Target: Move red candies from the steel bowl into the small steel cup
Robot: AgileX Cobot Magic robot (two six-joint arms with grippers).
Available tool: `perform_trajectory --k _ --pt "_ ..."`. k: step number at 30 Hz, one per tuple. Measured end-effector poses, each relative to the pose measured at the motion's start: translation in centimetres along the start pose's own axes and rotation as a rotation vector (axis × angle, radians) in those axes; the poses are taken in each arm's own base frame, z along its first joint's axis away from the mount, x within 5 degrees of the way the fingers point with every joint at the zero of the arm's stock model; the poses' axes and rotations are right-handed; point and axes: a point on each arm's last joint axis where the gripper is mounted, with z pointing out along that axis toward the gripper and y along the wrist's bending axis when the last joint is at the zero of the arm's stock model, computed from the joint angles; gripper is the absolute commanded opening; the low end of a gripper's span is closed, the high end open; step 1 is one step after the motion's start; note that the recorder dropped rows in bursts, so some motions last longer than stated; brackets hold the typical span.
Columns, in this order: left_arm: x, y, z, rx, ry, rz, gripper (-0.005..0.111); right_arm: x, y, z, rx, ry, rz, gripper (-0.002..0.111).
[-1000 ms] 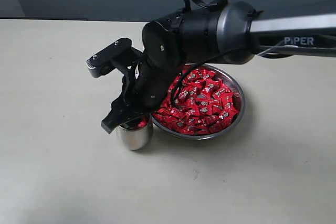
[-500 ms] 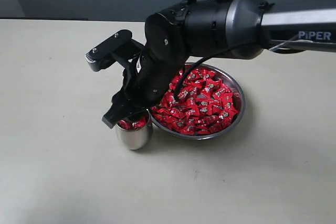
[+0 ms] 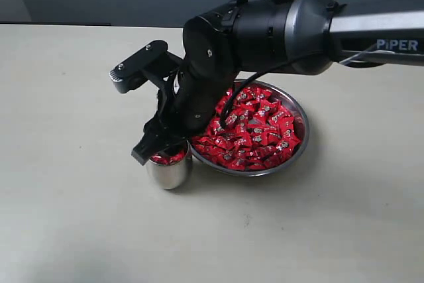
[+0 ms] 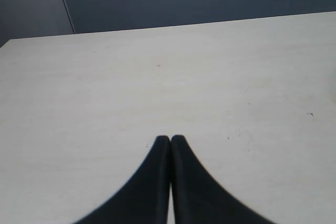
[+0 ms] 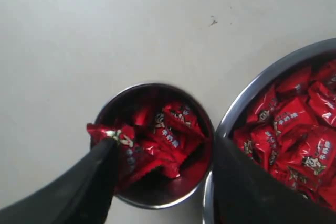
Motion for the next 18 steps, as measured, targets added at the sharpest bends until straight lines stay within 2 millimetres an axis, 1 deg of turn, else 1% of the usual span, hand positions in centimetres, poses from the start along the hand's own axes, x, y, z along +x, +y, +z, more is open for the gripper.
perform_trajectory --k 11,18 --pt "0.00 0.00 0.00 0.000 0.000 0.000 0.000 0.00 0.33 -0.17 -0.035 0.001 0.039 0.053" --pt "0.00 0.00 0.00 0.000 0.000 0.000 0.000 0.00 0.29 -0.27 -0.030 0.000 0.033 0.053"
